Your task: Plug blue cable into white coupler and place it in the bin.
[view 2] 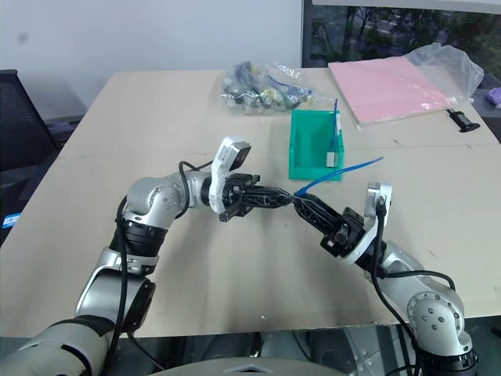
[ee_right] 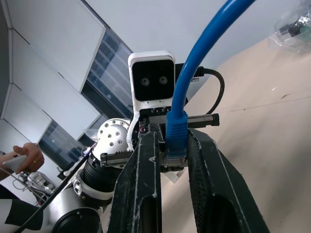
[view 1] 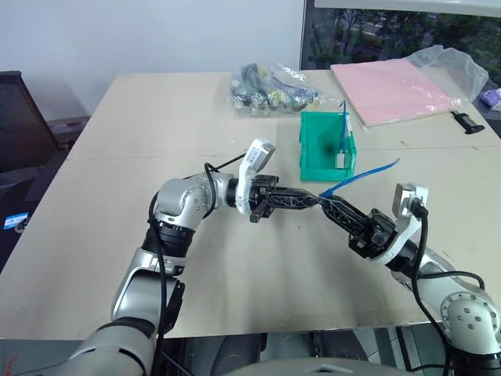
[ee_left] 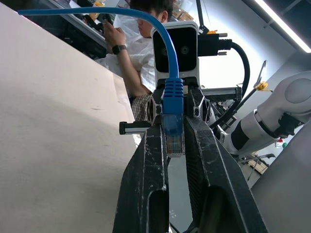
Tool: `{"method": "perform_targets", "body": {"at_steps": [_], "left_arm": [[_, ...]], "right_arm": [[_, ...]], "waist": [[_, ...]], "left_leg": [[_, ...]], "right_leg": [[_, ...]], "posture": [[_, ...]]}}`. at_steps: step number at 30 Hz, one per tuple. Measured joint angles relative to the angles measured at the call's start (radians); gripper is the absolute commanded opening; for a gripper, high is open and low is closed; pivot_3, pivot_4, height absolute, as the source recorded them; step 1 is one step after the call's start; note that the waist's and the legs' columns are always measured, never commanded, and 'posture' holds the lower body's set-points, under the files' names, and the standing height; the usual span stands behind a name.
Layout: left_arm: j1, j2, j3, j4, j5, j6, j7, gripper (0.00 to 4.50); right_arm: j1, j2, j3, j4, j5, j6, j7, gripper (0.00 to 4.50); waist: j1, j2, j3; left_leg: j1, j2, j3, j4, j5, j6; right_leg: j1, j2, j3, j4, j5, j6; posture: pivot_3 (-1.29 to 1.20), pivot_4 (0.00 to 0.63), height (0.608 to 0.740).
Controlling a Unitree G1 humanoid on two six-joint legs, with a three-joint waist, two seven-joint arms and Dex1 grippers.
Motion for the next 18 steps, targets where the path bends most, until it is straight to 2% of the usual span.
{"method": "perform_targets", "body": {"at_steps": [12, 18], "left_arm": [[0.001, 0.008, -0.01, -0.006, 0.022, -0.048, 0.0, 0.0], [0.001, 0.008, -0.015, -0.006, 0.031, -0.05, 0.003, 0.0]], "right_arm": [[-0.004, 0.027, -0.004, 0.015, 0.099, 0.017, -0.094, 0.03], [-0.002, 0.014, 0.0, 0.015, 0.082, 0.017, -0.094, 0.03]], "waist": [[0.0, 0.0, 0.0], [0.0, 0.0, 0.0]], "left_leg": [[0.0, 0.0, 0.0, 0.0, 0.0, 0.0], [0.0, 0.0, 0.0, 0.0, 0.0, 0.0]], "right_leg": [[0.0, 0.0, 0.0, 0.0, 0.0, 0.0], [0.0, 0.0, 0.0, 0.0, 0.0, 0.0]], "posture": [[0.0, 0.15, 0.74], [0.0, 0.15, 0.74]]}}
